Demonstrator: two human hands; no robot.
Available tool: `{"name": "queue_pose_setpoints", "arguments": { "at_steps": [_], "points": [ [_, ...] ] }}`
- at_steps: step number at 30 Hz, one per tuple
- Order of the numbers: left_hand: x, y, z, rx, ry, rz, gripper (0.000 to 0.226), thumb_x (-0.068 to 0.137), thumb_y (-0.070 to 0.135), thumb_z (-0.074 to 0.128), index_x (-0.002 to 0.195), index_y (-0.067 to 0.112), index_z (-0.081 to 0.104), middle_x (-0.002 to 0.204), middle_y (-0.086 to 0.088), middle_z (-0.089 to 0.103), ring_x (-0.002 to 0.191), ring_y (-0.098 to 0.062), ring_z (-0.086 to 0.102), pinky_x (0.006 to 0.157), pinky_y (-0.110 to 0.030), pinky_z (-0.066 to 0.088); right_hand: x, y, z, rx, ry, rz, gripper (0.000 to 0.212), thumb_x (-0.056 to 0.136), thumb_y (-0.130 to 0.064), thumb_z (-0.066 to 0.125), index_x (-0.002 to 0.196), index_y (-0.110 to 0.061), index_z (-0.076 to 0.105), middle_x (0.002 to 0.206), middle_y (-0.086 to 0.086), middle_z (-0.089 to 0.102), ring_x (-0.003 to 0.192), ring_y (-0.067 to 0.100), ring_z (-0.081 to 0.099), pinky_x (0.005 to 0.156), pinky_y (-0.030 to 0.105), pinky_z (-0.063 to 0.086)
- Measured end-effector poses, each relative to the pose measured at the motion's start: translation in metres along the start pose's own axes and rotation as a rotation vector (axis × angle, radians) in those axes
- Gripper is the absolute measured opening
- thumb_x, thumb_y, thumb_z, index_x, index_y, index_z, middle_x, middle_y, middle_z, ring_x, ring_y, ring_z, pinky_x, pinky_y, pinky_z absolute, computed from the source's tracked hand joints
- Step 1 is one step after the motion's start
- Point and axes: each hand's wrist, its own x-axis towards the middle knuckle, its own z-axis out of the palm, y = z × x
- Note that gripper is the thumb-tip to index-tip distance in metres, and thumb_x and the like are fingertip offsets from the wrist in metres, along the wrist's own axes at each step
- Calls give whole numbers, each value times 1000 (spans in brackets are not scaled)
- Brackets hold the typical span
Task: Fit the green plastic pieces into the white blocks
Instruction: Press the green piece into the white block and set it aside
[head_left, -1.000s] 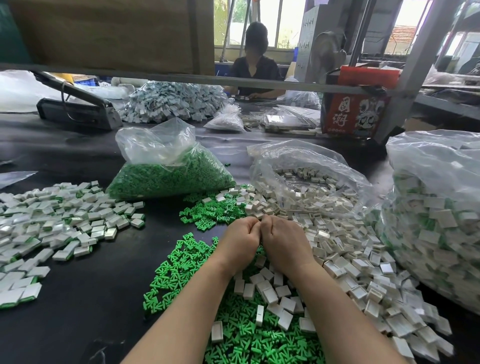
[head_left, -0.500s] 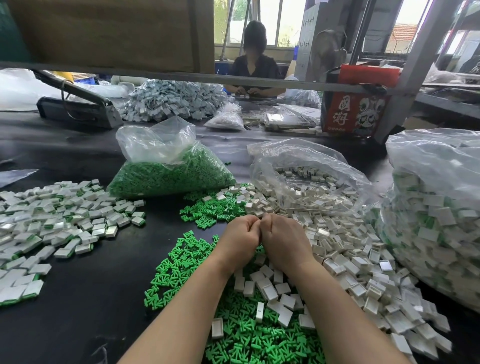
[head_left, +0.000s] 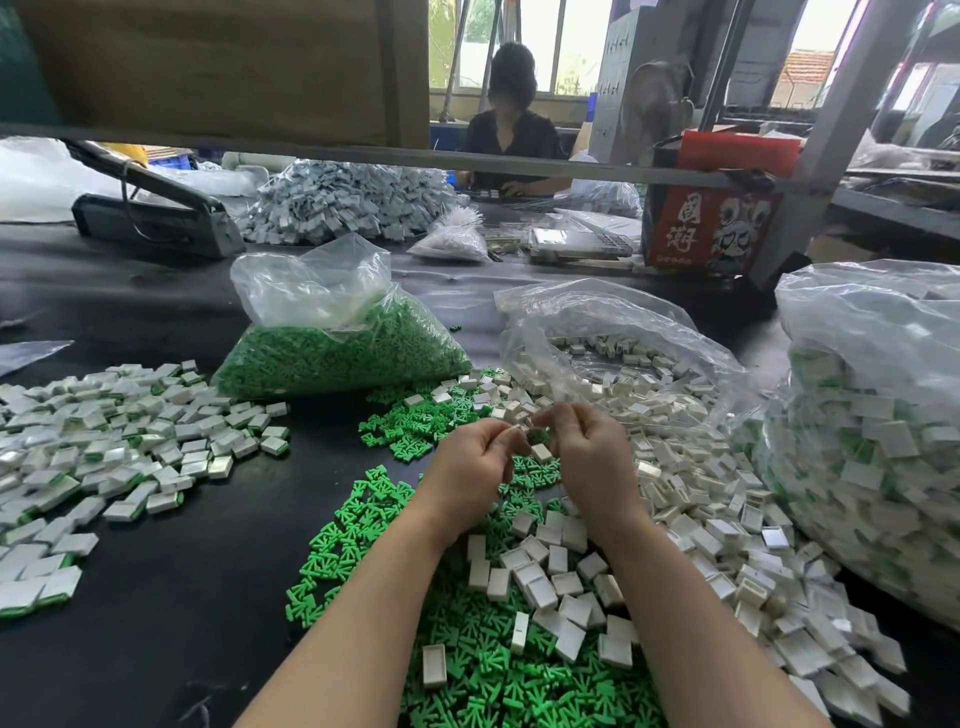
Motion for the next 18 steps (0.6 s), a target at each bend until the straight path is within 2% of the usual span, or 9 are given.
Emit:
{"name": "queue_pose_setpoints", "arguments": {
  "at_steps": [2, 4, 6, 7, 9, 13, 18],
  "points": [
    [0, 1, -4, -46, 8, -3, 27, 102, 24, 49, 85, 18, 68, 58, 10, 55, 51, -4, 46, 51, -18, 38, -1, -4, -5, 182, -64, 57, 29, 103, -18, 45, 88, -11, 70, 56, -13, 57, 50, 3, 50, 45, 22, 47],
    [0, 2, -6, -99, 2, -13, 27, 104, 22, 46, 89, 18, 67, 56, 13, 57, 53, -1, 47, 53, -16, 39, -2, -7, -9, 265, -164, 74, 24, 102, -12, 46, 98, -10, 70, 65, -11, 65, 60, 4, 60, 52, 28, 54],
    [0, 3, -8, -166, -23, -34, 27, 105, 19, 42, 93, 17, 66, 53, 15, 56, 51, 1, 46, 52, -12, 38, -1, -8, -9, 278, -228, 58, 19, 99, -5, 50, 107, -9, 66, 87, 7, 70, 79, 16, 67, 69, 30, 57],
    [0, 4, -9, -190, -36, -38, 27, 105, 18, 42, 93, 16, 66, 53, 15, 55, 51, 2, 46, 51, -11, 38, -2, -8, -10, 280, -240, 48, 17, 97, -3, 52, 111, -7, 62, 94, 14, 69, 84, 19, 68, 73, 28, 57],
    [-1, 3, -12, -210, -52, -25, 28, 104, 21, 43, 92, 16, 67, 55, 13, 53, 53, -2, 45, 53, -12, 38, -2, -9, -9, 278, -228, 33, 17, 94, -2, 58, 110, -1, 56, 95, 19, 67, 84, 21, 68, 72, 23, 55],
    [-4, 3, -18, -225, -74, 3, 29, 98, 36, 47, 83, 19, 66, 57, 12, 49, 57, -8, 42, 54, -15, 37, -3, -9, -11, 339, -184, 17, 13, 87, -2, 66, 99, 2, 63, 86, 14, 69, 70, 11, 67, 60, 15, 49],
    [-3, 4, -17, -164, -137, 37, 33, 91, 44, 51, 84, 16, 69, 56, 10, 55, 56, -8, 48, 55, -16, 41, -1, -9, -13, 350, -239, 39, 15, 87, -7, 66, 99, 1, 64, 87, 12, 67, 73, 15, 62, 64, 26, 49]
  ]
}}
